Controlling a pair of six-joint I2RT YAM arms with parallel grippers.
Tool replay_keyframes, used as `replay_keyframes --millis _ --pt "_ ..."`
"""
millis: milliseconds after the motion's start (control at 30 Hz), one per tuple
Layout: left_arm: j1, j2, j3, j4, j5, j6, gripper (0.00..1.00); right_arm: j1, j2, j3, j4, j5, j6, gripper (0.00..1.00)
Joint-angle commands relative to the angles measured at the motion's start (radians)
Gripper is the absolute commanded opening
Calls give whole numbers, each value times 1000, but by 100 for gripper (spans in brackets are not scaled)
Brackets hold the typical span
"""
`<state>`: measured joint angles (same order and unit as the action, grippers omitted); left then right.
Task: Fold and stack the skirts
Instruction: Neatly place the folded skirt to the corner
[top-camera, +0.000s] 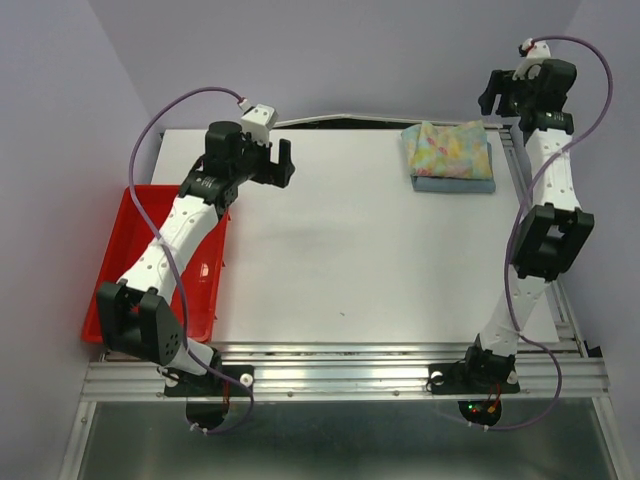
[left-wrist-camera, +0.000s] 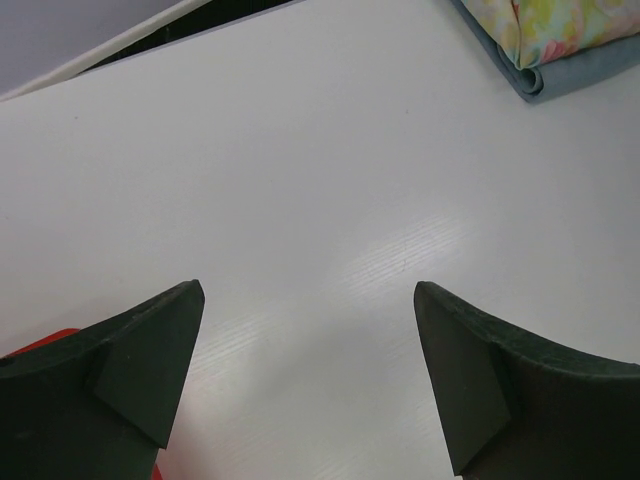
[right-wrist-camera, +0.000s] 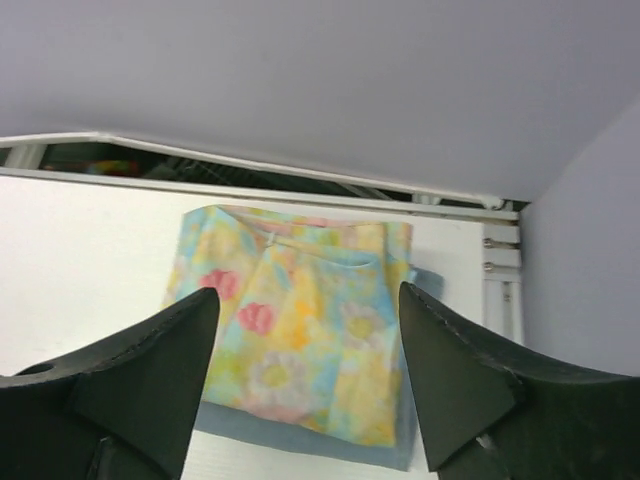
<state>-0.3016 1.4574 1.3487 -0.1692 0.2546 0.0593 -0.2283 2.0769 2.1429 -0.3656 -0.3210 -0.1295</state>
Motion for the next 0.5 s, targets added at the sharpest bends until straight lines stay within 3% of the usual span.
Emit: replay_keyframes --millis 0,200,467 --pt "-4 -40 -36 28 3 8 99 -5 74 -20 7 -147 201 68" --pt "-4 -19 -54 42 17 -10 99 -5 193 -28 108 -152 274 34" --pt "-4 61 -33 33 34 -22 98 -5 296 -11 237 -78 266 33"
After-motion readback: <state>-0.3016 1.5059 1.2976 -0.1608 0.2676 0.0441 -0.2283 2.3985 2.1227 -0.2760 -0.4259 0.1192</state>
